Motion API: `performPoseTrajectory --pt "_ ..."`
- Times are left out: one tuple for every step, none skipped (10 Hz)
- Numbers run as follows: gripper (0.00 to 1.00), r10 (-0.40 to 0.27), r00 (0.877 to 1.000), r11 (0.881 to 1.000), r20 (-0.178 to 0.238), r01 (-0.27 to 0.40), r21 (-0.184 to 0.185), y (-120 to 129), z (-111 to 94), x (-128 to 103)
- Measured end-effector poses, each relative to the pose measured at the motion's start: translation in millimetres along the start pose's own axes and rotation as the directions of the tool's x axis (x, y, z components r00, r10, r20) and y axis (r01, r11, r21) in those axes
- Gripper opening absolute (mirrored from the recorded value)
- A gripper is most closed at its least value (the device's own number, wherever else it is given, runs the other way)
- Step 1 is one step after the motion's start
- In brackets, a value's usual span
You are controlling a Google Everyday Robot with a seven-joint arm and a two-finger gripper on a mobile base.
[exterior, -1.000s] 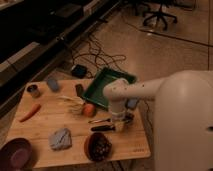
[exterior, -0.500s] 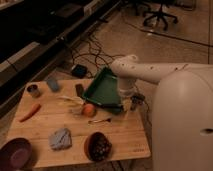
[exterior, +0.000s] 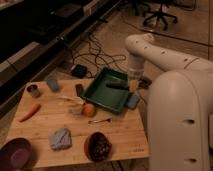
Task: Place brush in tray
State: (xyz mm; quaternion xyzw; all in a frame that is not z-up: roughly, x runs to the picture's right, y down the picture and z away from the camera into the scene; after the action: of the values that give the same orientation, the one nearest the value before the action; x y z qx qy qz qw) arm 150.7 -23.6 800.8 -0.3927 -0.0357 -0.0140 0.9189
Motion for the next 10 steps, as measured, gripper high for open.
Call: performPoseTrajectory --pt "0.00 -0.008 1.000 1.000 0.018 0.008 0.000 -14 -1 0" --pt "0.00 -0.031 0.999 1.000 0.042 0.031 0.001 -27 1 -3" --pt "0.00 -0.052 0.997 0.999 0.059 0.052 0.001 -34 4 -11" --pt "0.00 -0.084 0.993 0.996 0.078 0.084 0.000 -38 8 -24" --pt "0.00 -0.119 0.989 0.993 0.089 0.119 0.001 -39 14 -41" --pt "0.00 -0.153 0.984 0.988 0.095 0.154 0.004 -35 20 -60" --pt "0.00 -0.180 0.980 0.983 0.089 0.181 0.002 -29 26 -75" --pt "0.00 -0.220 0.973 0.975 0.070 0.220 0.008 -23 39 -104" --pt "0.00 -0.241 0.969 0.970 0.059 0.242 0.004 -19 54 -124" --pt "0.00 -0.245 0.969 0.970 0.042 0.245 -0.001 -18 62 -129"
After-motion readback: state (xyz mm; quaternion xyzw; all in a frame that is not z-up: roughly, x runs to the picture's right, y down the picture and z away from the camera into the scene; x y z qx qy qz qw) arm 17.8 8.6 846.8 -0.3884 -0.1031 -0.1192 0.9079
